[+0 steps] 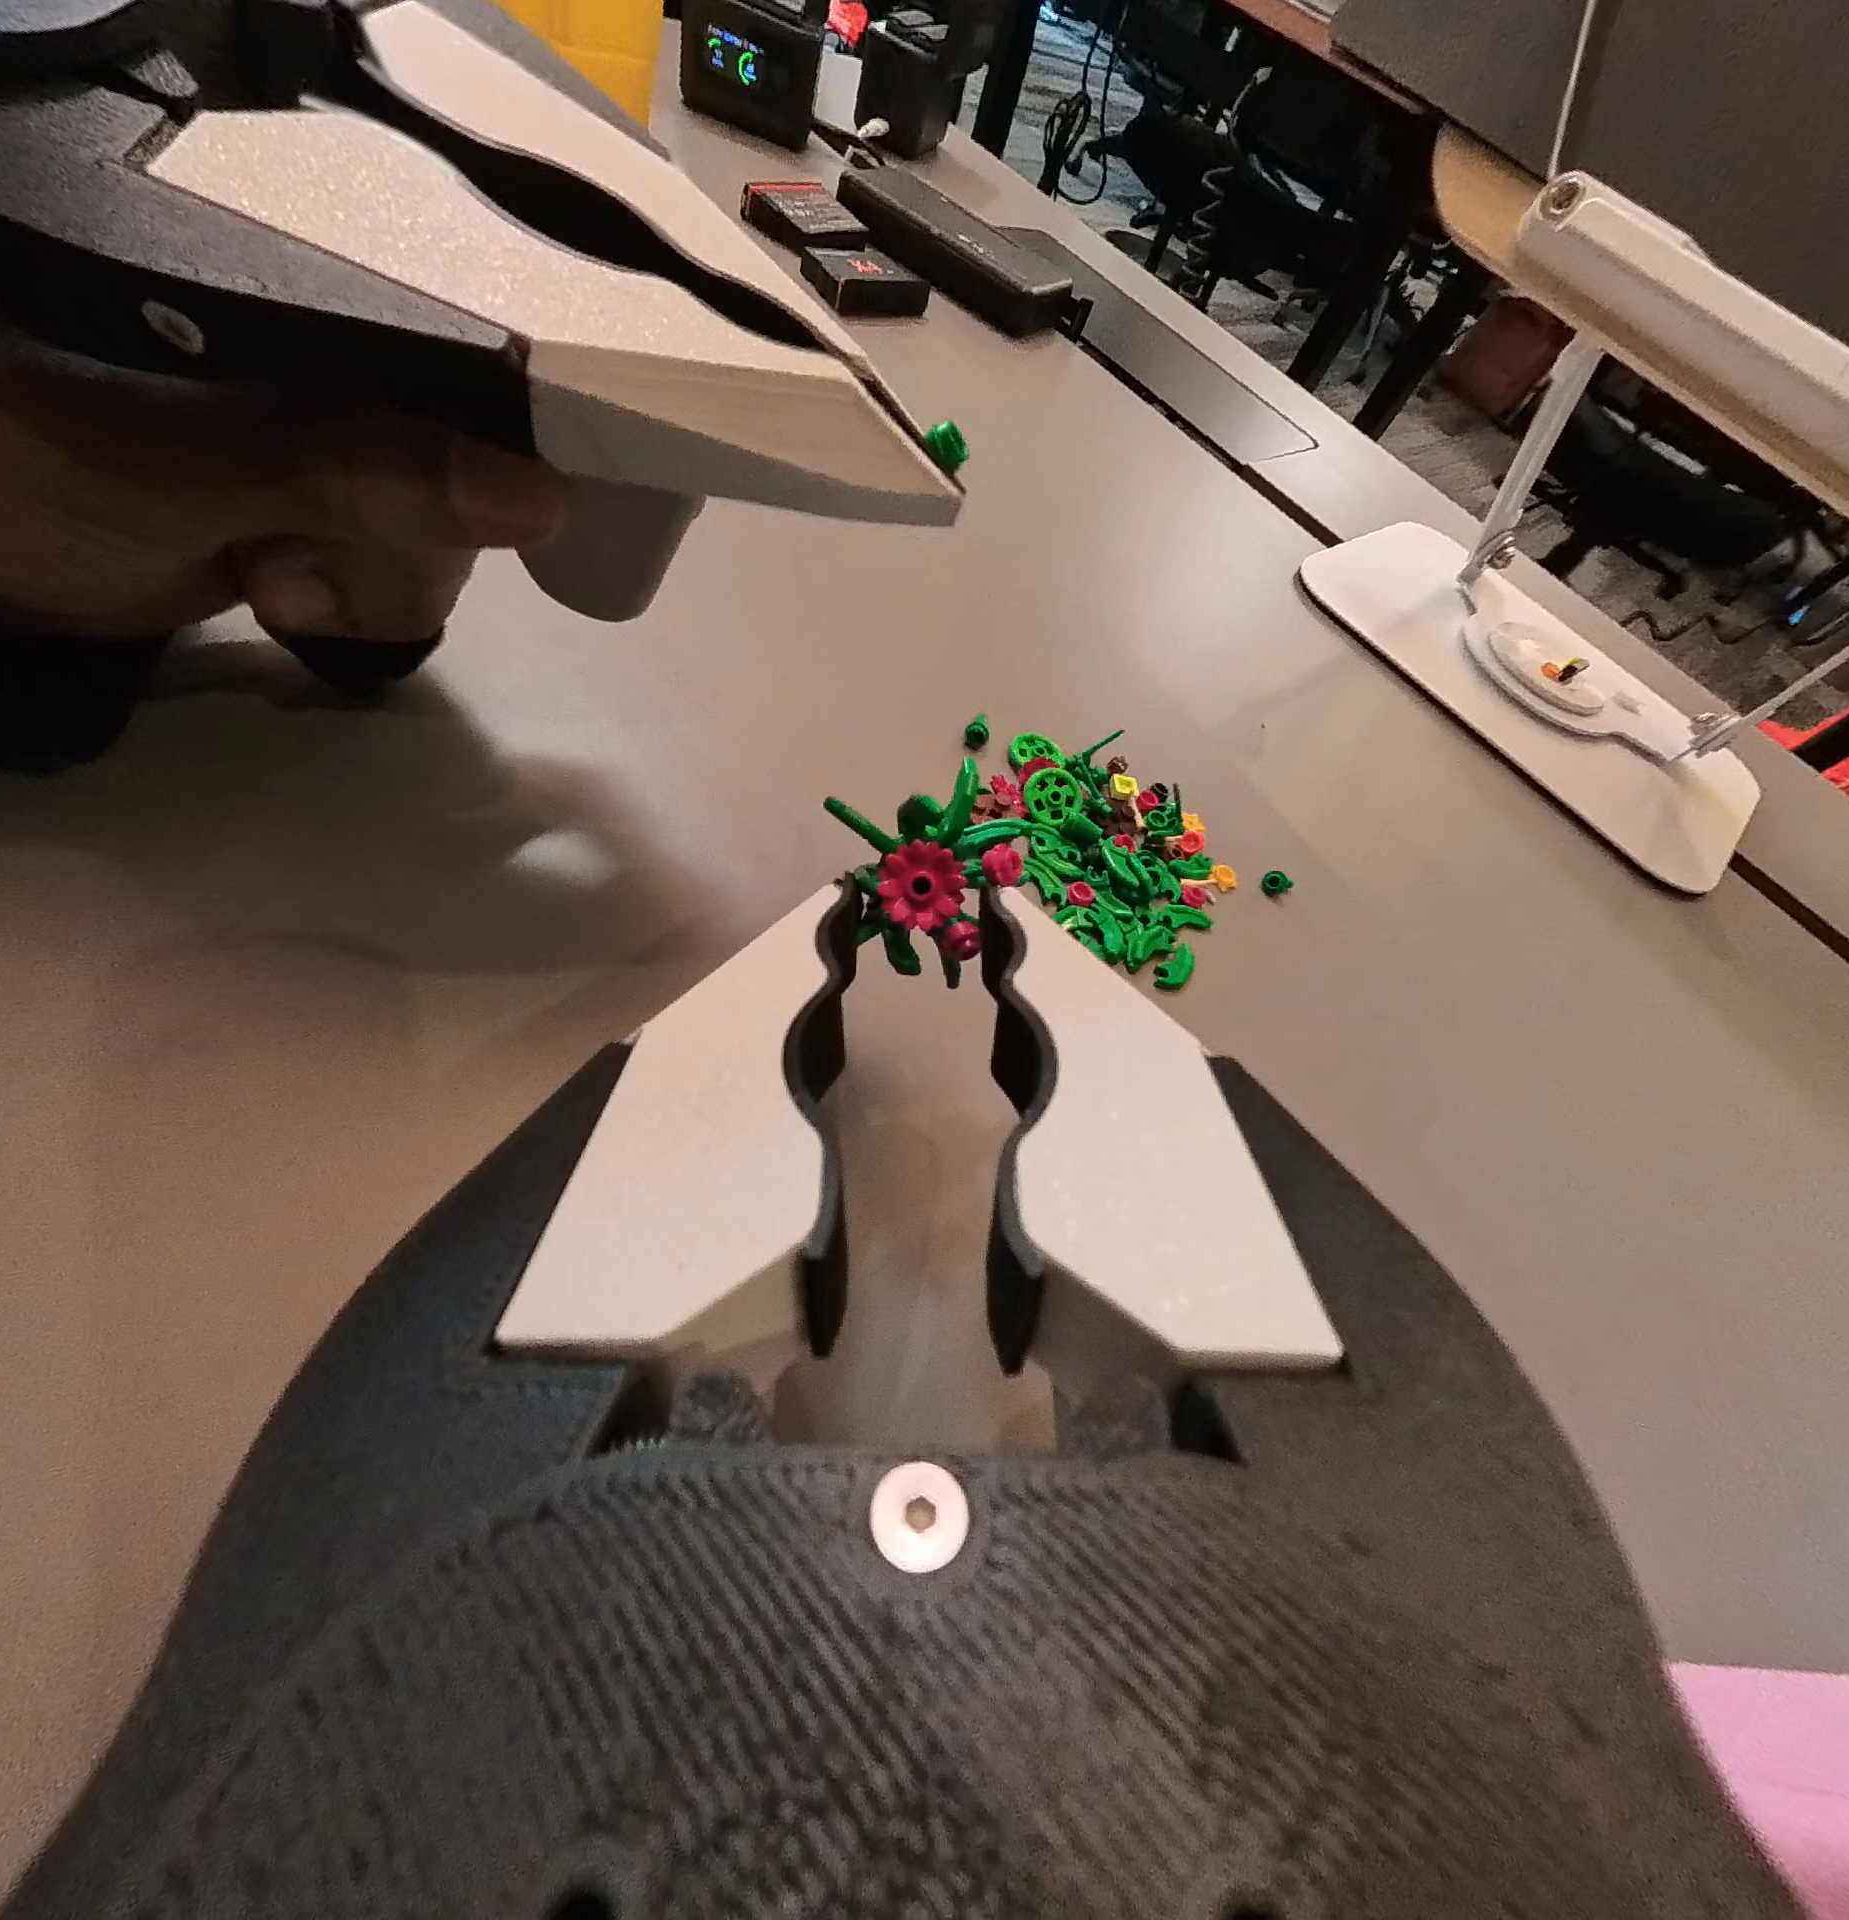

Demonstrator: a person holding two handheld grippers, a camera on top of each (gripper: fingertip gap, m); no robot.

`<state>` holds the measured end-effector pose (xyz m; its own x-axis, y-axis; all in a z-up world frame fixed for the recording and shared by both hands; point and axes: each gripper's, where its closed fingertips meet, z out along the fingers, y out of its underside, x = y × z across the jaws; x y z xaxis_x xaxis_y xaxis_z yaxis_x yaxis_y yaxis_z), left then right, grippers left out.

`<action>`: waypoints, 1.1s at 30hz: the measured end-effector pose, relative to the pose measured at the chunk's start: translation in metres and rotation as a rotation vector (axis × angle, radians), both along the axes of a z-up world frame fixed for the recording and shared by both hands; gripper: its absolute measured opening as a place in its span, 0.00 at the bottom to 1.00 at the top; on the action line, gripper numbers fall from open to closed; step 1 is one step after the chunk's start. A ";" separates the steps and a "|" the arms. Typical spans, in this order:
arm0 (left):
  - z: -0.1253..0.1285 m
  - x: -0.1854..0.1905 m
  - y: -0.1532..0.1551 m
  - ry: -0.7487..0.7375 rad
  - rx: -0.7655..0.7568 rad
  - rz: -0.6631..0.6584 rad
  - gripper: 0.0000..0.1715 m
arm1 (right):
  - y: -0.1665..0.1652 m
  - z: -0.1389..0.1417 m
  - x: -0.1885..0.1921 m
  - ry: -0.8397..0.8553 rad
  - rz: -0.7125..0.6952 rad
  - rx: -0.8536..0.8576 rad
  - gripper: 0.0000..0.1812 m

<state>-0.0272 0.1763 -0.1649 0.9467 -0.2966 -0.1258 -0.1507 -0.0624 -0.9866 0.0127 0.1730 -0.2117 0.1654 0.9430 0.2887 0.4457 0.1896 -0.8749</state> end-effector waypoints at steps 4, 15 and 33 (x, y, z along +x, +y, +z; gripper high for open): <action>0.003 -0.003 0.000 -0.024 0.019 0.004 0.01 | 0.002 0.002 0.001 0.020 0.010 -0.065 0.12; -0.016 -0.005 0.008 -0.068 -0.185 -0.035 0.01 | 0.017 -0.029 0.003 -0.196 -0.021 -0.166 0.12; -0.073 -0.002 0.001 -0.030 -0.562 -0.047 0.01 | 0.007 0.067 0.094 0.154 -0.150 -0.259 0.08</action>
<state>-0.0288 0.1775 -0.2382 0.9316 -0.3521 0.0906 -0.1382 -0.5734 -0.8075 0.1067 0.1797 -0.1446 0.3308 0.9437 0.0034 0.3104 -0.1054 -0.9447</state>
